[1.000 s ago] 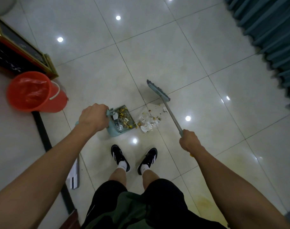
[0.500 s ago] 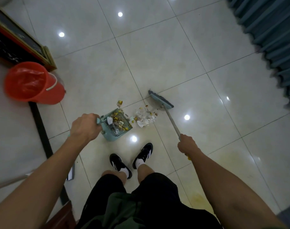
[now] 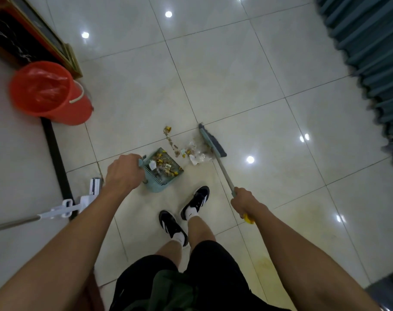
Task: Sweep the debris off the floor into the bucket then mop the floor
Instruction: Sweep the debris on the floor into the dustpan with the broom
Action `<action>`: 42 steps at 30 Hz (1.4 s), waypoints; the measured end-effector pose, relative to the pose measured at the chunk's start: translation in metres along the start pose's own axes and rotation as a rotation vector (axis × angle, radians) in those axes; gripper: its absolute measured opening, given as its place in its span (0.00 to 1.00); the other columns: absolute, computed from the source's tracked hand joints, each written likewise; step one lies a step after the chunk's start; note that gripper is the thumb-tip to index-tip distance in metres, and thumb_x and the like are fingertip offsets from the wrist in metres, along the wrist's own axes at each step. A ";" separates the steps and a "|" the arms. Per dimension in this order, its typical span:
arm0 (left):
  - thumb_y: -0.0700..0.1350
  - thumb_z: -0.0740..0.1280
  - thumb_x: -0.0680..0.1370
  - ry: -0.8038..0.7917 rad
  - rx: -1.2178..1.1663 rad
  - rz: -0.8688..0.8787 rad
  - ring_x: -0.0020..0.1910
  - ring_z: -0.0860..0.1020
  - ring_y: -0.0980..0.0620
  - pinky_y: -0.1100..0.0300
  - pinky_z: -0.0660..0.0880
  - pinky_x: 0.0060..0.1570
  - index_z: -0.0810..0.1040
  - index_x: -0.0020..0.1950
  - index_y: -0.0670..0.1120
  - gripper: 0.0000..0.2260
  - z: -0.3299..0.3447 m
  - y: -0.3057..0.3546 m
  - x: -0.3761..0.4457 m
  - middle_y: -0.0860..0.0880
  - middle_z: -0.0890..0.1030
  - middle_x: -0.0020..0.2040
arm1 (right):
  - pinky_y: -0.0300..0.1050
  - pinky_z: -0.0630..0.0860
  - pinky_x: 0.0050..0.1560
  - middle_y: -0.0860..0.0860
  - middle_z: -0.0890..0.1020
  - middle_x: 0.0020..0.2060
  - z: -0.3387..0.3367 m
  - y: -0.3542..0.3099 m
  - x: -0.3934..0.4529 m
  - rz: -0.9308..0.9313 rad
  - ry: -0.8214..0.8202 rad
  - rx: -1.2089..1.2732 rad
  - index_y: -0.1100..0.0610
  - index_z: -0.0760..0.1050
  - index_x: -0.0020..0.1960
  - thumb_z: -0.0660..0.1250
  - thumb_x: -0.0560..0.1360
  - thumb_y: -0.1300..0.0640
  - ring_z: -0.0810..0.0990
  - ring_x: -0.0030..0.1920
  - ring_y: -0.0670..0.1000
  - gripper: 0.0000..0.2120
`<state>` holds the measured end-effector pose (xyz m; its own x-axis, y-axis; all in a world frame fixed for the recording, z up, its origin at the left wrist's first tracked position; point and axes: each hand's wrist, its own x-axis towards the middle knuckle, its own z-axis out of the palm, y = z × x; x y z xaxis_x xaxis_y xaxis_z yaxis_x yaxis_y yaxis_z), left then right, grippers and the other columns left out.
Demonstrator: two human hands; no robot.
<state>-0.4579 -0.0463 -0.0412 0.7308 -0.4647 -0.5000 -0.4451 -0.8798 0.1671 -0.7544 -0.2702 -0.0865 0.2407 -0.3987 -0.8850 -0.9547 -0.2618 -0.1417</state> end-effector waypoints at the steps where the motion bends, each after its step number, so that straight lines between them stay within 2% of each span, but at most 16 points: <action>1: 0.42 0.67 0.70 0.001 0.000 0.008 0.38 0.79 0.42 0.56 0.75 0.38 0.79 0.41 0.50 0.04 0.002 -0.003 0.000 0.47 0.80 0.38 | 0.51 0.83 0.39 0.58 0.74 0.53 0.009 -0.003 -0.004 -0.011 -0.006 -0.014 0.60 0.67 0.67 0.57 0.78 0.62 0.78 0.45 0.56 0.17; 4: 0.42 0.68 0.70 0.005 0.004 0.034 0.36 0.78 0.43 0.57 0.72 0.37 0.79 0.42 0.50 0.04 0.005 -0.009 -0.001 0.48 0.79 0.37 | 0.45 0.77 0.33 0.56 0.73 0.50 0.036 -0.012 -0.014 -0.050 -0.025 -0.027 0.59 0.66 0.69 0.57 0.77 0.62 0.77 0.43 0.55 0.20; 7: 0.42 0.67 0.70 0.017 0.000 0.051 0.38 0.79 0.43 0.57 0.71 0.38 0.79 0.42 0.50 0.04 0.010 -0.016 -0.004 0.48 0.79 0.38 | 0.45 0.74 0.36 0.55 0.72 0.50 0.062 -0.019 -0.023 -0.074 -0.079 -0.024 0.59 0.65 0.70 0.57 0.76 0.62 0.75 0.44 0.56 0.22; 11: 0.45 0.68 0.69 0.031 -0.068 0.034 0.35 0.77 0.44 0.58 0.68 0.35 0.76 0.39 0.50 0.02 0.022 -0.032 -0.015 0.50 0.77 0.36 | 0.36 0.70 0.35 0.56 0.71 0.56 0.088 -0.027 -0.031 -0.102 -0.132 0.012 0.58 0.63 0.75 0.59 0.77 0.60 0.70 0.48 0.53 0.25; 14: 0.46 0.68 0.71 0.043 -0.145 0.027 0.32 0.74 0.48 0.58 0.65 0.32 0.75 0.38 0.50 0.03 0.032 -0.035 -0.023 0.52 0.76 0.33 | 0.34 0.68 0.35 0.56 0.73 0.61 0.095 -0.032 -0.036 -0.130 -0.145 0.009 0.56 0.60 0.77 0.61 0.78 0.58 0.71 0.49 0.52 0.29; 15: 0.46 0.68 0.72 0.043 -0.138 0.031 0.32 0.74 0.48 0.58 0.65 0.32 0.75 0.38 0.50 0.04 0.033 -0.034 -0.024 0.51 0.76 0.34 | 0.35 0.70 0.34 0.57 0.74 0.60 0.095 -0.033 -0.038 -0.131 -0.138 0.019 0.55 0.60 0.77 0.61 0.77 0.58 0.73 0.47 0.51 0.29; 18: 0.44 0.66 0.73 0.038 -0.121 0.042 0.35 0.77 0.45 0.57 0.68 0.34 0.75 0.38 0.49 0.04 0.033 -0.032 -0.025 0.48 0.78 0.37 | 0.40 0.74 0.26 0.54 0.76 0.46 0.090 -0.032 -0.045 -0.115 -0.116 0.069 0.54 0.66 0.73 0.61 0.76 0.59 0.75 0.34 0.50 0.26; 19: 0.44 0.66 0.73 0.034 -0.123 0.044 0.36 0.77 0.44 0.57 0.70 0.35 0.75 0.39 0.49 0.04 0.032 -0.033 -0.024 0.48 0.78 0.37 | 0.40 0.75 0.25 0.54 0.76 0.45 0.089 -0.031 -0.047 -0.108 -0.112 0.071 0.53 0.66 0.73 0.61 0.76 0.59 0.75 0.32 0.51 0.25; 22: 0.44 0.67 0.73 0.023 -0.133 0.030 0.37 0.78 0.44 0.57 0.72 0.37 0.75 0.39 0.49 0.04 0.028 -0.037 -0.026 0.48 0.79 0.38 | 0.42 0.75 0.25 0.56 0.77 0.44 0.086 -0.029 -0.055 -0.103 -0.117 0.068 0.50 0.64 0.76 0.62 0.76 0.60 0.75 0.28 0.51 0.29; 25: 0.43 0.69 0.72 0.024 -0.171 0.017 0.35 0.76 0.46 0.58 0.69 0.35 0.75 0.39 0.50 0.04 0.026 -0.042 -0.029 0.49 0.78 0.37 | 0.42 0.73 0.25 0.55 0.77 0.42 0.081 -0.029 -0.062 -0.093 -0.125 0.098 0.47 0.63 0.76 0.62 0.76 0.61 0.71 0.26 0.50 0.30; 31: 0.44 0.67 0.72 0.050 -0.137 0.007 0.28 0.70 0.53 0.62 0.60 0.27 0.74 0.37 0.51 0.05 0.023 -0.056 -0.036 0.53 0.73 0.32 | 0.41 0.71 0.25 0.56 0.77 0.40 0.057 -0.021 -0.073 -0.103 -0.066 0.095 0.48 0.65 0.76 0.63 0.76 0.62 0.70 0.26 0.50 0.29; 35: 0.44 0.65 0.74 0.074 -0.155 -0.005 0.33 0.77 0.47 0.59 0.65 0.31 0.73 0.36 0.51 0.06 0.022 -0.061 -0.043 0.51 0.76 0.33 | 0.38 0.71 0.25 0.53 0.77 0.42 0.041 -0.016 -0.080 -0.151 -0.015 0.050 0.48 0.65 0.76 0.64 0.76 0.61 0.72 0.28 0.48 0.30; 38: 0.45 0.65 0.74 0.066 -0.137 -0.017 0.35 0.76 0.46 0.58 0.68 0.34 0.76 0.40 0.50 0.04 0.017 -0.059 -0.047 0.49 0.78 0.37 | 0.33 0.68 0.24 0.49 0.76 0.44 0.032 -0.015 -0.080 -0.186 0.045 0.016 0.48 0.65 0.76 0.65 0.76 0.61 0.72 0.31 0.46 0.30; 40: 0.45 0.65 0.74 0.060 -0.111 -0.035 0.35 0.75 0.46 0.58 0.69 0.35 0.76 0.40 0.50 0.03 0.012 -0.057 -0.048 0.48 0.79 0.38 | 0.33 0.70 0.26 0.50 0.77 0.47 0.026 -0.020 -0.074 -0.207 0.077 -0.017 0.48 0.65 0.76 0.65 0.77 0.61 0.75 0.32 0.46 0.30; 42: 0.44 0.66 0.73 0.058 -0.114 -0.057 0.34 0.75 0.46 0.58 0.68 0.34 0.75 0.39 0.50 0.03 0.009 -0.056 -0.048 0.47 0.79 0.37 | 0.37 0.75 0.32 0.52 0.78 0.50 0.021 -0.029 -0.065 -0.234 0.110 -0.082 0.49 0.64 0.77 0.64 0.77 0.61 0.78 0.36 0.48 0.29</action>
<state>-0.4728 0.0259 -0.0341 0.7836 -0.4154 -0.4620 -0.3423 -0.9092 0.2370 -0.7463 -0.2185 -0.0340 0.4754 -0.4109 -0.7779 -0.8543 -0.4268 -0.2966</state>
